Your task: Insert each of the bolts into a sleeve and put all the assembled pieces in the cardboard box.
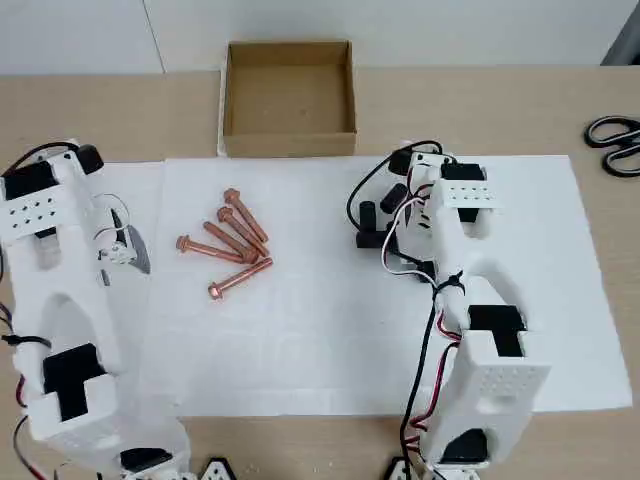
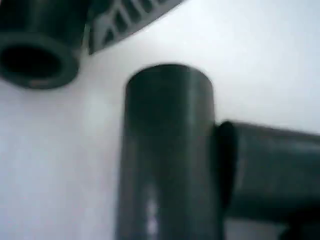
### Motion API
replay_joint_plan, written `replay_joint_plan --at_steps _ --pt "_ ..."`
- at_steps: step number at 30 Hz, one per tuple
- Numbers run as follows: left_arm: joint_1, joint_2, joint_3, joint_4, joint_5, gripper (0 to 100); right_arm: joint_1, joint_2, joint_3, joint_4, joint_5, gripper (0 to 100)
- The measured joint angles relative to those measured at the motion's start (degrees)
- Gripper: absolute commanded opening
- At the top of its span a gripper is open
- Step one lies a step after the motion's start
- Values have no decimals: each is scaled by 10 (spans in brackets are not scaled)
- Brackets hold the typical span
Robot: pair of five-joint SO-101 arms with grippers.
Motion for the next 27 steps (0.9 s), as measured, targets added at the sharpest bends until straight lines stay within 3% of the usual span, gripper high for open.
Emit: replay_joint_plan --at_steps 15,24,27 --pt "0 0 0 0 0 193 2 -48 -6 20 14 165" --pt "0 0 0 0 0 193 1 6 -12 -4 14 165" --pt "0 0 0 0 0 193 1 8 -13 -4 16 109"
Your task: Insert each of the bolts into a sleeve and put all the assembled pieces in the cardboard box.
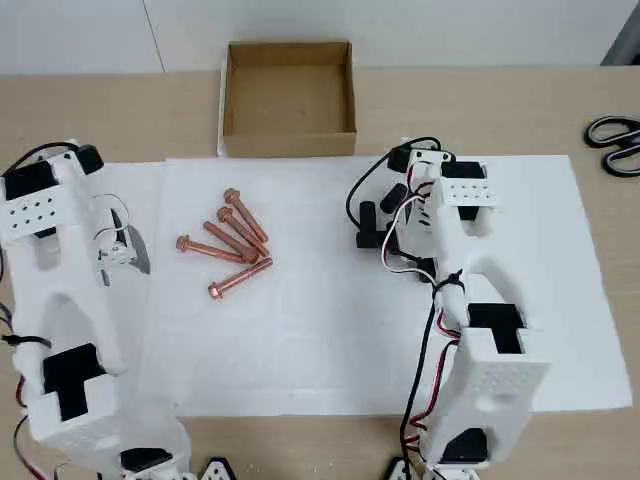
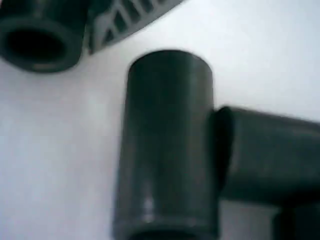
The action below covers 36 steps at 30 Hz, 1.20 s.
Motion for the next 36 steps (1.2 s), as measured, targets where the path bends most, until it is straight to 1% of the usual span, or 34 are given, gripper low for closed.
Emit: replay_joint_plan --at_steps 2,5,7,9,13,16,19,22,25,31,33,36 --pt "0 0 0 0 0 193 0 0 0 0 11 7" --pt "0 0 0 0 0 193 7 1 -5 0 20 24" --pt "0 0 0 0 0 193 8 1 -5 0 23 4" --pt "0 0 0 0 0 193 8 7 -15 7 25 5" --pt "10 0 0 0 0 193 6 13 -84 86 25 6" --pt "46 0 0 0 0 193 -1 -6 -152 157 28 6" --pt "90 0 0 0 0 192 5 -57 -190 194 42 4" --pt "142 1 3 0 -1 192 0 -120 -194 207 47 4" --pt "203 12 32 0 -8 192 4 -185 -184 210 47 4" --pt "335 49 103 -1 -85 192 3 -256 -157 210 47 4" --pt "361 59 119 -10 -90 192 4 -259 -154 211 47 4" --pt "380 77 122 -31 -92 192 2 -259 -153 213 47 4"
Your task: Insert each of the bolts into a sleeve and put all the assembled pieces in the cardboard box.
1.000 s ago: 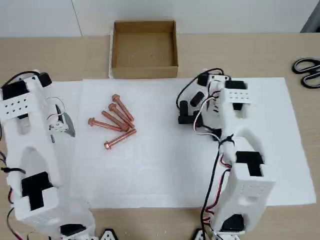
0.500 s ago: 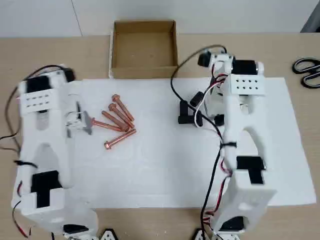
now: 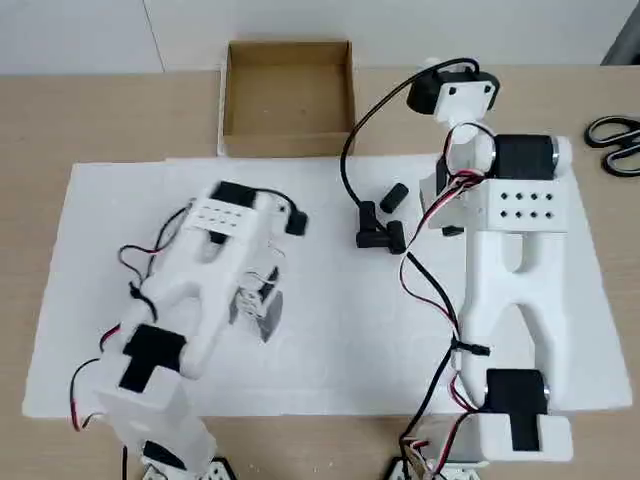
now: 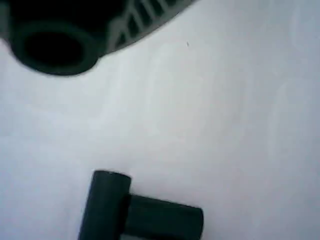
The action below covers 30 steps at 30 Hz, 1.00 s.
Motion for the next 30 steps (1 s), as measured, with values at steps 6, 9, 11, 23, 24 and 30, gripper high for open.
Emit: replay_joint_plan --at_steps 6,9,11,23,24,30 --pt "2 62 -4 -17 -3 192 0 0 0 0 0 4" --pt "3 89 -10 -17 -3 191 0 0 0 0 0 4" --pt "3 101 -11 -18 -3 184 1 0 0 0 0 4" --pt "4 -11 -21 -35 59 48 -1 0 0 0 0 4" --pt "4 -52 -15 -35 58 48 -1 0 0 0 0 4" --pt "4 -313 57 -56 40 48 -1 0 0 0 0 4"
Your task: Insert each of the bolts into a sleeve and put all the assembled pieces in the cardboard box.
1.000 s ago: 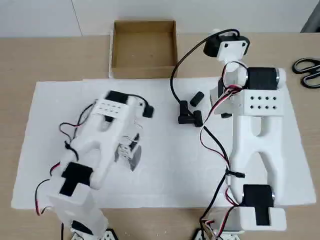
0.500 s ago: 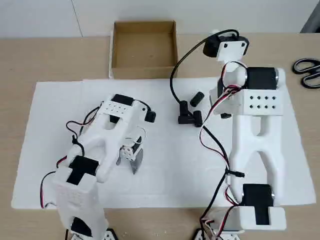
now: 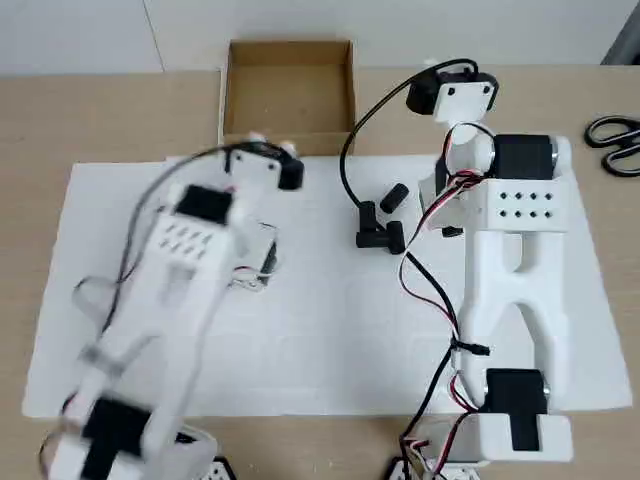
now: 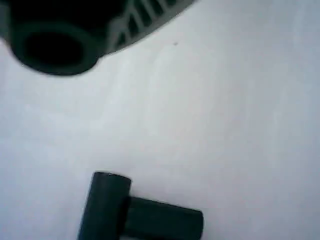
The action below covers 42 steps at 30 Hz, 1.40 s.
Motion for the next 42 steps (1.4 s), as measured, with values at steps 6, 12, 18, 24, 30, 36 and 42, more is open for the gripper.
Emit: replay_joint_plan --at_steps 6,12,18,24,30,36,42 --pt "1 -215 165 -33 -62 47 0 0 0 0 0 4" --pt "-18 -357 355 -135 -72 47 1 0 0 -6 0 4" --pt "-62 -497 498 -241 -77 47 1 0 0 -6 0 4" --pt "-100 -643 689 -400 -76 47 1 0 0 -6 0 4" --pt "-106 -802 794 -439 -77 47 1 0 0 -6 0 4" --pt "-107 -868 796 -378 -77 47 1 0 0 -6 0 5" --pt "-107 -871 796 -375 -77 47 1 0 0 -11 0 5"
